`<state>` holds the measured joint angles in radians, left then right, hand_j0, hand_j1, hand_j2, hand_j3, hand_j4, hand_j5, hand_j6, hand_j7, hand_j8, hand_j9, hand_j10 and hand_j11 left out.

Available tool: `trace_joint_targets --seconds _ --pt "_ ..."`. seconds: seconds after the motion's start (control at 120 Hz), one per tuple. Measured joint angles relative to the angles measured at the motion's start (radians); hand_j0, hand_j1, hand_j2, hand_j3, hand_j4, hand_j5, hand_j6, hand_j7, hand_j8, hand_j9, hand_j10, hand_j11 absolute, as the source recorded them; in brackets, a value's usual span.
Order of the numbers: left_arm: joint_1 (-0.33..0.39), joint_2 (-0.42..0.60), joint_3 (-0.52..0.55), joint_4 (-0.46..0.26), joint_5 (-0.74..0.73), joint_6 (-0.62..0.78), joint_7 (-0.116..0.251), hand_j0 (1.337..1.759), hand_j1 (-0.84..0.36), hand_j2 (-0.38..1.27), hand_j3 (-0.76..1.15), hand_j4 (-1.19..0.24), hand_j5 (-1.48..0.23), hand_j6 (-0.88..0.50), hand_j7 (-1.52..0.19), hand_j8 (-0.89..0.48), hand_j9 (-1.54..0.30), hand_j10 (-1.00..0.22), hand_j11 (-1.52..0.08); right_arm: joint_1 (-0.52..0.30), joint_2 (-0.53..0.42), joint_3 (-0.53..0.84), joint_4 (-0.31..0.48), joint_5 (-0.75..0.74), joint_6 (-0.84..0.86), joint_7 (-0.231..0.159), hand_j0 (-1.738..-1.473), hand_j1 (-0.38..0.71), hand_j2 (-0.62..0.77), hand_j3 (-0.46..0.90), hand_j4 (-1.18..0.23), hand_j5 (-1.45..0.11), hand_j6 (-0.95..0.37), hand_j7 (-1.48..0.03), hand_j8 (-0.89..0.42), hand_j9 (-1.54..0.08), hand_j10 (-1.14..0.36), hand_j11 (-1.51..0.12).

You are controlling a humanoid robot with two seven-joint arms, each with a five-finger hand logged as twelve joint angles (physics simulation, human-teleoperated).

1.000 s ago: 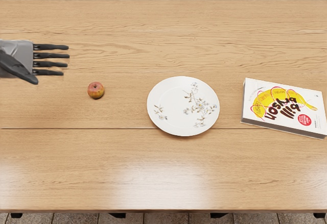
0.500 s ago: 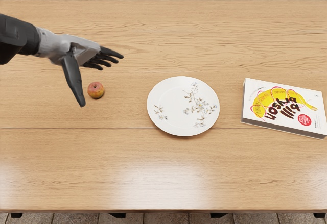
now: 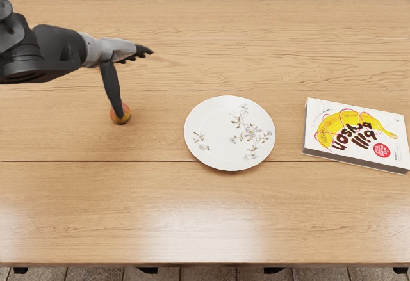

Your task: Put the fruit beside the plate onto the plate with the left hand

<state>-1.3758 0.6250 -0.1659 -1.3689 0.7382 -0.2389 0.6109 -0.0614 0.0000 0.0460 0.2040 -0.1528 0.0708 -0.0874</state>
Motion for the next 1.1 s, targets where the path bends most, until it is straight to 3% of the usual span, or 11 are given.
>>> trace_joint_targets --seconds 0.25,0.442,1.1 --pt "0.018 -0.116 0.165 0.001 0.106 0.263 0.000 1.658 0.34 0.00 0.00 -0.01 -0.01 -0.01 -0.01 -0.01 -0.01 -0.01 -0.01 0.000 0.000 0.000 0.000 0.000 0.000 0.000 -1.658 -0.33 0.00 0.00 -0.02 -0.02 -0.02 -0.02 -0.02 -0.02 -0.02 -0.02" --pt "0.044 -0.120 0.262 0.004 0.149 0.370 0.000 1.658 0.29 0.01 0.00 -0.05 -0.07 -0.05 -0.07 -0.05 -0.07 -0.05 -0.07 0.000 0.000 0.000 0.000 0.000 0.000 0.000 -1.658 -0.33 0.00 0.00 -0.02 -0.02 -0.02 -0.02 -0.02 -0.02 -0.02 -0.02" --pt "0.127 -0.116 0.292 0.026 0.200 0.500 0.000 1.658 0.01 0.06 0.00 -0.29 -0.37 -0.29 -0.37 -0.29 -0.37 -0.29 -0.37 0.000 0.000 0.000 0.000 0.000 0.001 0.000 -1.658 -0.33 0.00 0.00 -0.02 -0.02 -0.02 -0.02 -0.02 -0.02 -0.02 -0.02"
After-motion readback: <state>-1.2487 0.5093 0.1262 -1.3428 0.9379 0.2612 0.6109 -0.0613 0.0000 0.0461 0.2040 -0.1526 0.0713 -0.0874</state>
